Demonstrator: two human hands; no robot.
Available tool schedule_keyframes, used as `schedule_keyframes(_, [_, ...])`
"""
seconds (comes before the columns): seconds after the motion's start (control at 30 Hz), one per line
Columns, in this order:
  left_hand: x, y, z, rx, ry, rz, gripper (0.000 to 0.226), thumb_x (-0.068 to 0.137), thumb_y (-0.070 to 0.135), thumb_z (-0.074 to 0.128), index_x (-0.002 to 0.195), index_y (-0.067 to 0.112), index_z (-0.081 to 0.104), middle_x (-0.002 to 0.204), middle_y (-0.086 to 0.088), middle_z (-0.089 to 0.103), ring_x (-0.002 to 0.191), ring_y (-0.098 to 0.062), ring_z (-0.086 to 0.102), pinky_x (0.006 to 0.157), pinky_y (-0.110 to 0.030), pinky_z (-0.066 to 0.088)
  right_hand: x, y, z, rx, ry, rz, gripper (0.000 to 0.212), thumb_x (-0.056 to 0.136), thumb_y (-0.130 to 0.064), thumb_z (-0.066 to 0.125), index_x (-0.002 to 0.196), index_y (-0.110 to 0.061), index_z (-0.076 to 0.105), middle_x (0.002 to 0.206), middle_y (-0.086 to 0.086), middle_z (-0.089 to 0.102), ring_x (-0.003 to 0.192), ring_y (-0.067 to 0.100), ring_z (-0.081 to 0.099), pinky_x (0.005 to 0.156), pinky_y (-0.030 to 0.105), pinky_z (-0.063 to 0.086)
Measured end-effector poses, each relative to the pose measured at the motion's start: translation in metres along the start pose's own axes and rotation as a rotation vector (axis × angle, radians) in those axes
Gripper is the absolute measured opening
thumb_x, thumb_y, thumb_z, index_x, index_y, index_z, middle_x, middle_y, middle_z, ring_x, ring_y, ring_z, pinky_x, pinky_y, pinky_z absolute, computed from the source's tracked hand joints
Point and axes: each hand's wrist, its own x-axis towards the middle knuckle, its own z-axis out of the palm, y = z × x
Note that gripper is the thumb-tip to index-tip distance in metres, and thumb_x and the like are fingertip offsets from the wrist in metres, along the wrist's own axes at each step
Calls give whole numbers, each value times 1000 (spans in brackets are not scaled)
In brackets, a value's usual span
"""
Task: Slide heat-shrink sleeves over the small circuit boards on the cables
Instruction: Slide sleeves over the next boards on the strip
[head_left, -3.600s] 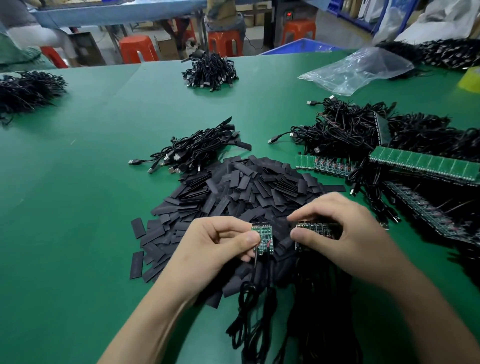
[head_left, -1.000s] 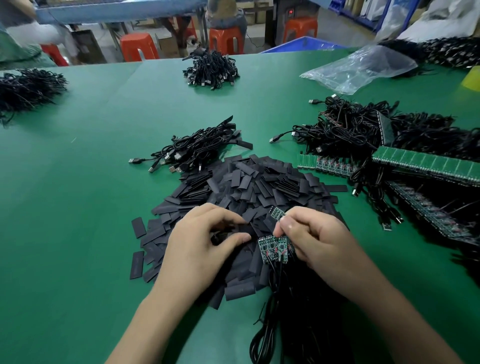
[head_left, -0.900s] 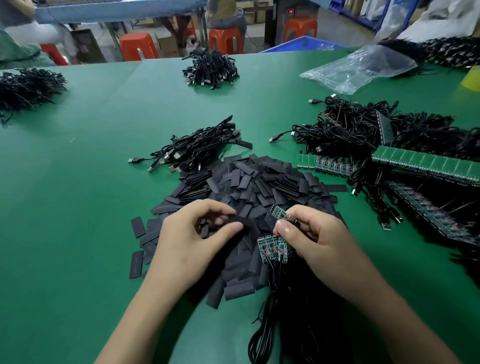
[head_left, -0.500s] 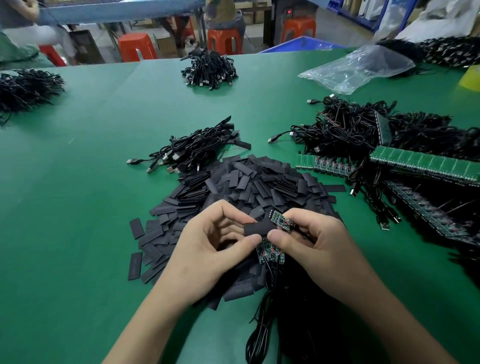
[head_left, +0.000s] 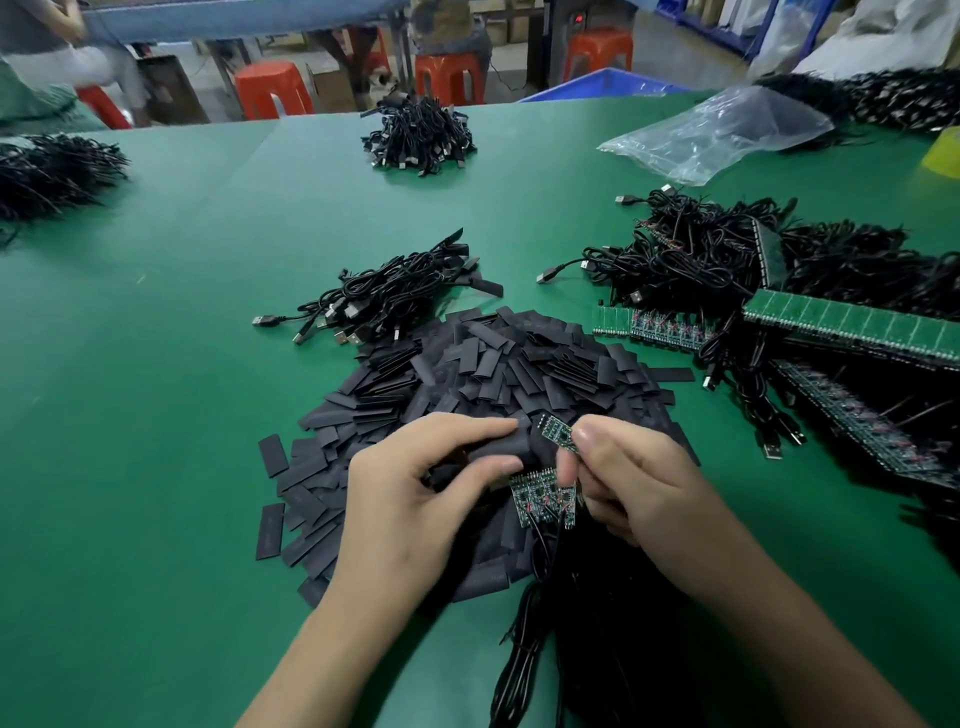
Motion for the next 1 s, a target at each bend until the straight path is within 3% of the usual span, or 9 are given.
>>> schedule_keyframes(0.27, [-1,-2,1,-56,-18,-52,25,80,11,83,97,30,80,93,17,76,90,-6,73,81,-16,51,0,-4,1,-204,14,-48,41,100,-47,42,72,-23,58,52,-3,39,49,7,35,53,30,32])
schedule_keyframes(0.53, [0,-3,1,69,-6,115,19,83,17,81,102,19,80,100,12,75,96,-5,71,87,-14,49,-2,-6,2,-218,12,-40,42,105,-29,51,66,-16,58,48,-11,41,46,4,38,50,15,29])
schedule_keyframes(0.77, [5,-15,-12,87,-195,199,19,85,20,82,104,20,81,101,15,73,96,-6,70,85,-17,51,-2,-7,-2,-232,-47,-5,42,104,-33,51,66,-14,57,49,-8,38,45,6,32,48,20,27])
schedule_keyframes(1.0, [3,-14,-8,90,-166,167,20,83,23,80,103,18,81,100,16,73,95,-3,70,85,-13,49,-2,-7,-2,-274,-68,-20,43,104,-31,52,66,-13,56,49,-9,40,45,5,35,49,17,29])
